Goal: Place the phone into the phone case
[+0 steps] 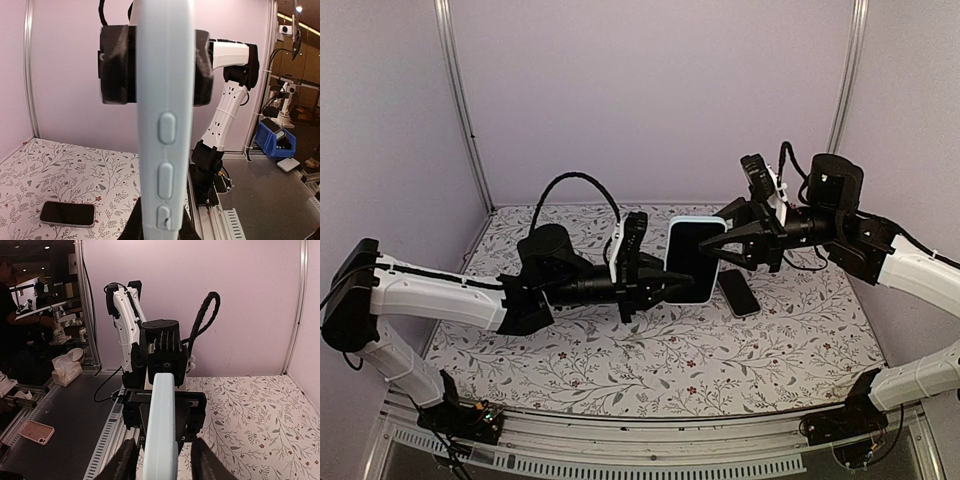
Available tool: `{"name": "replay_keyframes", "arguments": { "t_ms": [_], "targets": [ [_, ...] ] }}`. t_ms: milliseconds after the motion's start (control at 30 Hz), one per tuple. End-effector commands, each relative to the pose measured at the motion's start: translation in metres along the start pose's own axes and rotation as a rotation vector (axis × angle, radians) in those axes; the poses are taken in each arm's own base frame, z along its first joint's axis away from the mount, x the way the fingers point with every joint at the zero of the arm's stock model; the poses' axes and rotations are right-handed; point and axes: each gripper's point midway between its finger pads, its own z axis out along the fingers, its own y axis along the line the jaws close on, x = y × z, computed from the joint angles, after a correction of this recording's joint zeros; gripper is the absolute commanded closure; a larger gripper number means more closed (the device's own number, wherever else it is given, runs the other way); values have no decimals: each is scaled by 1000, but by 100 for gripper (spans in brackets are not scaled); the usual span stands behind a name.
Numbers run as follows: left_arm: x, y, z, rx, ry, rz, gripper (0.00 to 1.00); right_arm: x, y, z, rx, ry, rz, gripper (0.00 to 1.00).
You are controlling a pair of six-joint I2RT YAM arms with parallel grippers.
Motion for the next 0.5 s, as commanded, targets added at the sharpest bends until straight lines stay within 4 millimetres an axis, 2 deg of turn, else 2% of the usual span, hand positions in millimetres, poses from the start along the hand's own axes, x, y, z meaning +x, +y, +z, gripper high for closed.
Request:
{"name": "replay_keyframes", "arguments": {
  "t_ms": [0, 33, 100, 200, 300, 367, 467],
  "targets": [
    [-28, -8, -7, 18, -106, 5, 100, -13, -7, -1, 49, -26, -46, 8],
    [-31, -8, -10, 13, -122, 2, 100, -7, -11, -3, 61, -19, -34, 2],
    [-36, -10, -15, 18, -139, 0, 100, 4, -21, -9, 70, -4, 11, 1],
    [-38, -11, -18, 21, -145, -3, 100, 24, -20, -7, 16, 25, 92, 2],
    [-38, -9, -20, 4, -148, -7, 100, 35, -15, -6, -25, 38, 115, 11],
    [-37, -6, -20, -12, -144, -10, 100, 36, -14, -7, -19, 35, 119, 20],
    [-32, -1, -17, -29, -131, -22, 100, 33, -10, -8, -31, 7, 128, 25]
  ]
}}
